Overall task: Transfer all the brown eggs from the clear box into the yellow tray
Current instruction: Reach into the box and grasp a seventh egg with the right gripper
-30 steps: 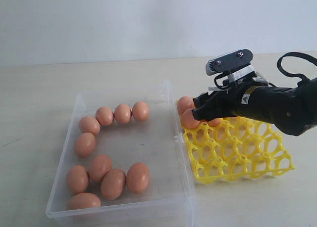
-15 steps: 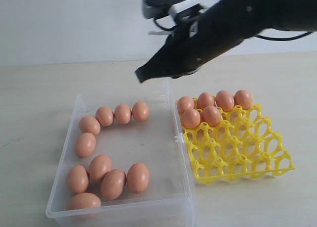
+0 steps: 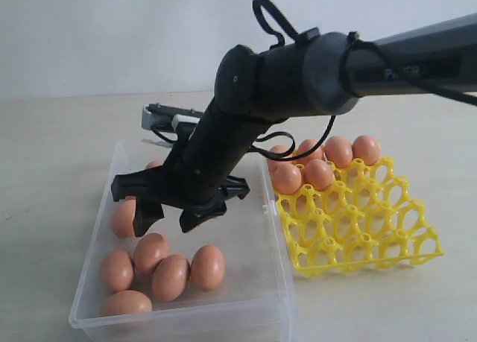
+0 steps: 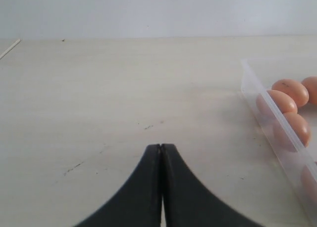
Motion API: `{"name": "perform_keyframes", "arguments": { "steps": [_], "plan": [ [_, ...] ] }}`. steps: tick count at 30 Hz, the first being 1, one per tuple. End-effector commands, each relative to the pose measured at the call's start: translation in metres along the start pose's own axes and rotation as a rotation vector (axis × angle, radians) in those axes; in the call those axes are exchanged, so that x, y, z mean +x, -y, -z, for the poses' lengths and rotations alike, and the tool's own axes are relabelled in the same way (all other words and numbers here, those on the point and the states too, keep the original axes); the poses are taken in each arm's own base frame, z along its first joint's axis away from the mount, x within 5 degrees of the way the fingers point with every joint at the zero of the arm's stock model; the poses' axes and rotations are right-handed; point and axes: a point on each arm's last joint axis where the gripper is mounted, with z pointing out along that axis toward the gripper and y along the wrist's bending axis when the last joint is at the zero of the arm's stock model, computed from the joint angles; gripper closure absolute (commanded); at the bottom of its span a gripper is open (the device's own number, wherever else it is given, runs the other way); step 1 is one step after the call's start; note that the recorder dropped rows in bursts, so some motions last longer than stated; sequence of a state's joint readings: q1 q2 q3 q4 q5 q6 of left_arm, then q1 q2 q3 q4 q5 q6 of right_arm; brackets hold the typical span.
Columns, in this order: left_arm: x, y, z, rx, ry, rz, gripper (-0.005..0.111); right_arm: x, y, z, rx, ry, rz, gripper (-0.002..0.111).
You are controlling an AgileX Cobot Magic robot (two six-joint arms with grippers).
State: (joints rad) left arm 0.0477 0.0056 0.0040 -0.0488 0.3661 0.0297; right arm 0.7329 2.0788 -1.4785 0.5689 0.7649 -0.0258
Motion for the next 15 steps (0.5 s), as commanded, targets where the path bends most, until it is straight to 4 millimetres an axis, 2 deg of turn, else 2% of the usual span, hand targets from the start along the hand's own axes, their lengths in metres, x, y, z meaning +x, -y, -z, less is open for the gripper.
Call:
{"name": "perform_keyframes", "arguments": {
  "steps": [1,7,15],
  "plan": [
    [-0.003,0.001,0.001,0.010,0.022,0.003,0.107,0.000,0.004,-0.014,-0.016,-0.025,-0.078,0.042],
    [-0.003,0.001,0.001,0.010,0.022,0.003,0.107,-0.002,0.006,-0.025,-0.017,0.011,-0.098,0.042],
    [-0.003,0.001,0.001,0.010,0.022,0.003,0.107,0.002,0.003,-0.052,-0.004,0.014,-0.068,0.043]
  ]
}}
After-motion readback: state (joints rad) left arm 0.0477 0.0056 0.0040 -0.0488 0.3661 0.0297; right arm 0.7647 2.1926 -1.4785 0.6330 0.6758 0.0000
